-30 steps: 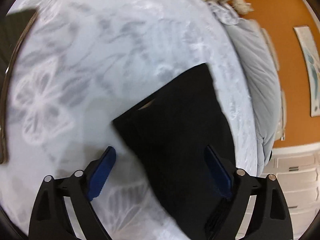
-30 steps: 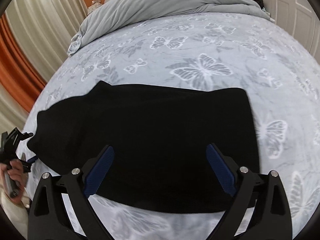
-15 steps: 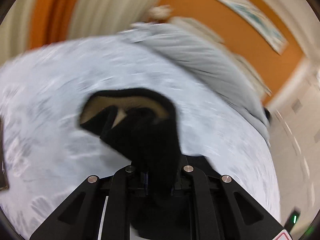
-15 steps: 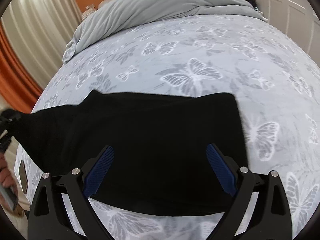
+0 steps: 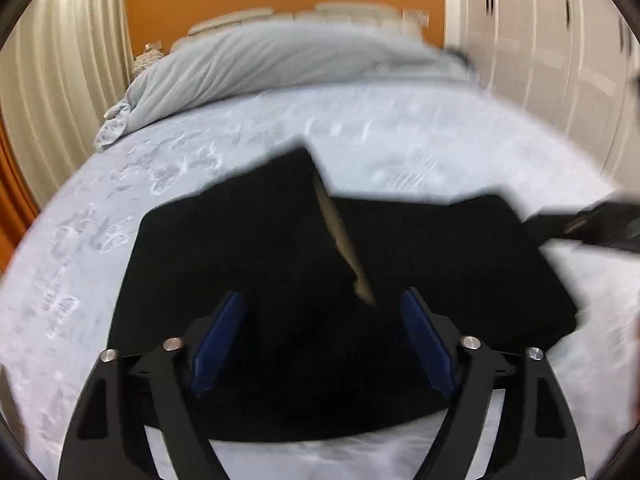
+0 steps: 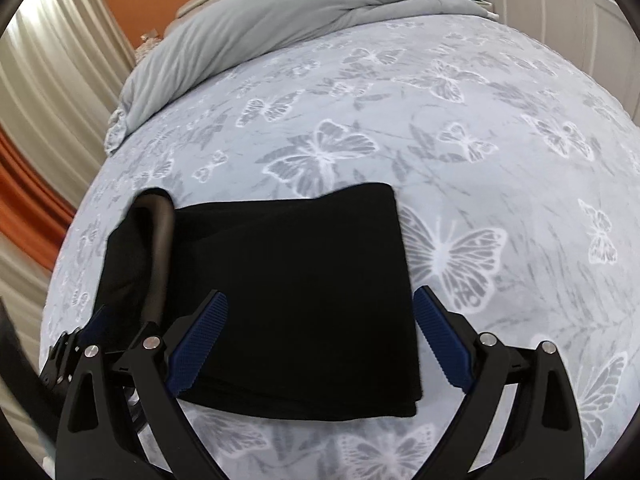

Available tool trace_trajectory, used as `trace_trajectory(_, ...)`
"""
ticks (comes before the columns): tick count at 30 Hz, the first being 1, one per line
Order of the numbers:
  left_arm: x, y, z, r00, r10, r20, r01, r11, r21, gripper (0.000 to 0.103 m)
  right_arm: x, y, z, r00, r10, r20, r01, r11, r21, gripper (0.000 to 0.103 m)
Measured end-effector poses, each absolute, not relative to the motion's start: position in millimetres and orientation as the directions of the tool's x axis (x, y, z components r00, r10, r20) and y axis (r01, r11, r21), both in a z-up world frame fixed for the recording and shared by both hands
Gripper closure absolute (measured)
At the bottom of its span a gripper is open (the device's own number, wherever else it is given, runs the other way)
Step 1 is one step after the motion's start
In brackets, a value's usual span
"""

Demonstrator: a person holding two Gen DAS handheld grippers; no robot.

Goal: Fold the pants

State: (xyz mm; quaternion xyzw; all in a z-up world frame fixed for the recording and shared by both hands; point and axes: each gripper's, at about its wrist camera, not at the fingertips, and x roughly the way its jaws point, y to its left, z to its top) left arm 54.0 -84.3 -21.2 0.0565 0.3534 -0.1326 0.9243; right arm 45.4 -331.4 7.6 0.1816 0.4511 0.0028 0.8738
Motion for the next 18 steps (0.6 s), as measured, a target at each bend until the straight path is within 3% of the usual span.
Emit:
trace_trajectory(2,40.9,-75.1,-1.8,0.762,-0.212,-0.612,0.277,0.961,0.013,0.017,46.8,-321.5,11.3,0.599,0.217,-0.771,0.119,0.928,0.354,0.011)
trace_trajectory(6,33.7,-32.9,30.7,0.798,-0.242,-0.551,0.235,0.968,-0.085,0.016,52.9,-293.6,12.1,0.585,0.329,-0.742,0.022,0.908,0.419,0.011)
trace_trajectory(10,40.0,18.7,43.4,0.788,-0.203,-0.581,0.110,0.975,-0.193,0.016,64.6,-258.8,-1.6,0.518,0.445,-0.730,-0.054,0.869,0.492,0.011)
trace_trajectory(18,54.6,101.5,35.8,0.755,-0.113,-0.646,-0.093,0.957,-0.276,0.016,97.5,-223.1,-37.6,0.455,0.504,-0.734,0.006,0.823,0.569,0.010)
